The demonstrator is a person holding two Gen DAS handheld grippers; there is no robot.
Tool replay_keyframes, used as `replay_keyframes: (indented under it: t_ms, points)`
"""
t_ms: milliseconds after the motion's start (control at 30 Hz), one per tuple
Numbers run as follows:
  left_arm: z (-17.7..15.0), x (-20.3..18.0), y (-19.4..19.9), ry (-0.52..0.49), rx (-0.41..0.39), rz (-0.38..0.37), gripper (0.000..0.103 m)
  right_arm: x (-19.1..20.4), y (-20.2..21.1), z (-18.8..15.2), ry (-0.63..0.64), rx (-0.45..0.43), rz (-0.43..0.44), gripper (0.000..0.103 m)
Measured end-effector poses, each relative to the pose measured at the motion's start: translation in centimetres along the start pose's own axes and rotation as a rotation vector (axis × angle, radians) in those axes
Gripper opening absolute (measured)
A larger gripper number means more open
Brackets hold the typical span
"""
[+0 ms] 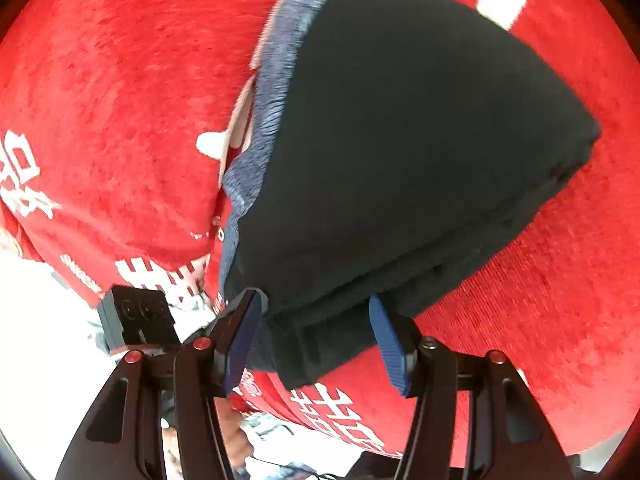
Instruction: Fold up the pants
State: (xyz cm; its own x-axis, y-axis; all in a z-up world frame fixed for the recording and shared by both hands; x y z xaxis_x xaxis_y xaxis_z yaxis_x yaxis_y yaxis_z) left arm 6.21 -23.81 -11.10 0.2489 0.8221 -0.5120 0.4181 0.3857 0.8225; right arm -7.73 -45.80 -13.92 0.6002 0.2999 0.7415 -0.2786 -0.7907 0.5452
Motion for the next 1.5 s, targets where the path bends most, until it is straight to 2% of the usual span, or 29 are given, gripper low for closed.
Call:
replay_keyframes:
  t_ms: [67,100,133,167,267,333,367,433,533,600,767,800,867,933,967,1033,1067,1100,1133,1167,1233,1300,1367,1467,1500]
  points:
    - [0.0,-0.5,0.0,-0.014,-0.013,0.034,0.067,-0.6,-0.2,0.2,-0.043,-0.022,0.063,0.061]
    - [0.1,-0.6,0.1,-0.021,-0.021,0.044,0.066,-1.0,-0.3,0.5,-0.070,-0.032,0.107,0.053]
    - [0.1,-0.8,0.2,-0.024,-0.031,0.053,0.064,-1.2,-0.4,0.8,-0.089,-0.041,0.146,0.040]
    - [0.0,-0.9,0.6,-0.023,-0.041,0.068,0.062,-1.3,-0.7,0.9,-0.104,-0.047,0.167,0.013]
    - [-1.2,-1.0,2.8,-0.032,-0.095,0.105,0.062,-0.5,-0.4,0.8,-0.104,-0.061,0.198,0.013]
    - [-2.1,-1.3,4.7,-0.066,-0.147,0.130,0.062,1.1,0.3,0.2,-0.025,-0.060,0.174,0.013]
    - [-2.4,-1.3,5.2,-0.079,-0.160,0.144,0.062,1.7,0.3,-0.4,0.016,-0.044,0.135,0.013]
    - [-2.4,-1.1,5.2,-0.100,-0.147,0.152,0.062,1.6,-0.4,-1.1,0.033,-0.014,0.066,0.013]
    - [-1.7,-0.3,3.5,-0.081,-0.088,0.137,0.062,-0.6,-2.7,-0.9,-0.006,0.013,-0.041,0.013]
    - [-1.5,-0.2,2.7,-0.084,-0.070,0.118,0.062,-1.5,-2.8,-0.6,-0.049,-0.004,0.025,0.013]
    - [-1.4,-0.7,1.0,-0.098,-0.024,0.052,0.061,-1.8,-2.6,-0.5,-0.032,0.009,0.065,0.015]
    - [-1.3,-0.9,0.9,-0.096,-0.023,0.039,0.055,-1.8,-2.5,-0.3,-0.033,0.014,0.068,0.016]
    - [-1.1,-1.2,1.1,-0.091,-0.027,0.033,0.055,-1.9,-2.2,-0.5,-0.029,0.015,0.064,0.017]
    - [-1.0,-1.4,1.6,-0.090,-0.037,0.034,0.039,-2.3,-1.4,-1.1,-0.006,0.008,0.059,0.017]
    - [-1.0,-1.5,1.8,-0.097,-0.034,0.028,0.026,-1.8,-1.2,-1.5,0.010,0.003,0.053,0.017]
    - [-1.1,-1.5,2.1,-0.107,-0.043,0.039,0.023,-0.4,-1.4,-1.7,0.062,0.002,0.019,0.016]
    - [-1.2,-1.3,1.9,-0.113,-0.046,0.070,0.022,-0.1,-1.6,-1.8,0.078,0.002,-0.009,0.016]
    - [-1.2,-1.0,1.4,-0.109,-0.036,0.092,0.015,-0.1,-2.2,-1.8,0.089,0.007,-0.054,0.016]
    - [-1.2,-0.4,0.7,-0.093,-0.017,0.110,0.014,-0.1,-2.7,-1.6,0.088,0.013,-0.086,0.016]
    - [-1.3,0.0,0.4,-0.076,-0.022,0.094,0.014,-0.2,-3.3,-1.4,0.087,0.020,-0.120,0.016]
    - [-1.1,0.2,0.6,-0.052,-0.032,0.066,0.014,0.1,-3.3,-1.3,0.098,0.037,-0.135,0.022]
    - [-1.1,0.0,0.7,-0.055,-0.040,0.076,0.014,1.3,-3.0,-1.7,0.141,0.120,-0.152,0.039]
    - [-1.0,-0.2,0.6,-0.060,-0.040,0.085,0.014,3.2,-1.5,-2.5,0.237,0.167,-0.172,0.039]
    - [-1.0,-0.2,0.5,-0.056,-0.043,0.085,0.014,6.5,2.5,-1.5,0.380,0.072,-0.211,0.039]
    - [-0.9,-0.1,0.5,-0.050,-0.044,0.082,0.014,7.1,3.8,-0.6,0.397,0.031,-0.230,0.046]
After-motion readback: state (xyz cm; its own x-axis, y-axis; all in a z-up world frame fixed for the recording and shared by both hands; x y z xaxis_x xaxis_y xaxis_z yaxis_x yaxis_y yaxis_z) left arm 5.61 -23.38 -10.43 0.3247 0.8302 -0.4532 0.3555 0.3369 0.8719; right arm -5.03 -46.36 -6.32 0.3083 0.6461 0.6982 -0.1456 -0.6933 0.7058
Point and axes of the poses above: each gripper's, at about its wrist camera, not at the fingertips, and y roughly against the way its jaws point, x to its left, z to its top, the point moved 4 cm from there along -y, roughly the way its jaws point, and after that the axes turned 15 degrees about x, right-handed, at the moved point
